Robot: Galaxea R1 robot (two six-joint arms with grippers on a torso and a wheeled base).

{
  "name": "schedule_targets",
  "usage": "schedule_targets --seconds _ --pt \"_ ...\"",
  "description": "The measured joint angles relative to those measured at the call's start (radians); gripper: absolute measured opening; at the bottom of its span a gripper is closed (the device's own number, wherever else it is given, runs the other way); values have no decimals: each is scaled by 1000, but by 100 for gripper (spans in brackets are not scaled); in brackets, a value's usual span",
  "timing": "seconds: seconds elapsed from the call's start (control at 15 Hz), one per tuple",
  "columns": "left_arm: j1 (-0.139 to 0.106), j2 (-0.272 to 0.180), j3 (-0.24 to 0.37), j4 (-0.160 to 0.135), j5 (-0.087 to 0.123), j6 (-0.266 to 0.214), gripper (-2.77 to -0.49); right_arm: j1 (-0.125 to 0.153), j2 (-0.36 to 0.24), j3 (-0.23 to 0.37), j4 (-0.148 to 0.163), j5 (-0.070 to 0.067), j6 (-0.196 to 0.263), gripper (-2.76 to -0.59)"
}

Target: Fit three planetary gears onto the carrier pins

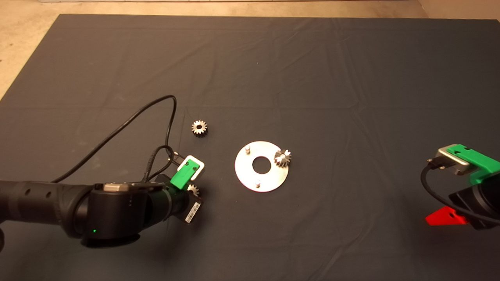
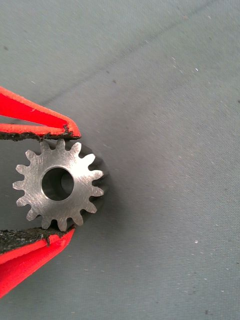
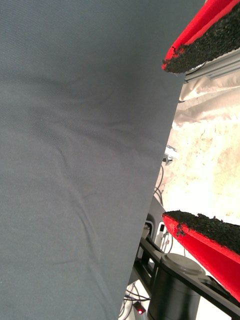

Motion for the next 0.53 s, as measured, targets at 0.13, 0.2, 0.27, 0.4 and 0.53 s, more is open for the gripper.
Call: schedule_targets --seconds 0.13,0.2,0.27,0.4,0.53 --pt "0 -15 27 0 2 1 -244 0 0 0 0 0 0 -133" --pt "-1 -21 45 0 2 1 -244 0 0 0 0 0 0 -133" --pt "-1 -23 60 -1 2 1 -244 0 0 0 0 0 0 -133" --pt "-17 -23 92 -6 2 3 -245 0 0 0 0 0 0 -133" --pt "-49 -9 114 -9 4 3 -245 0 0 0 0 0 -1 -133"
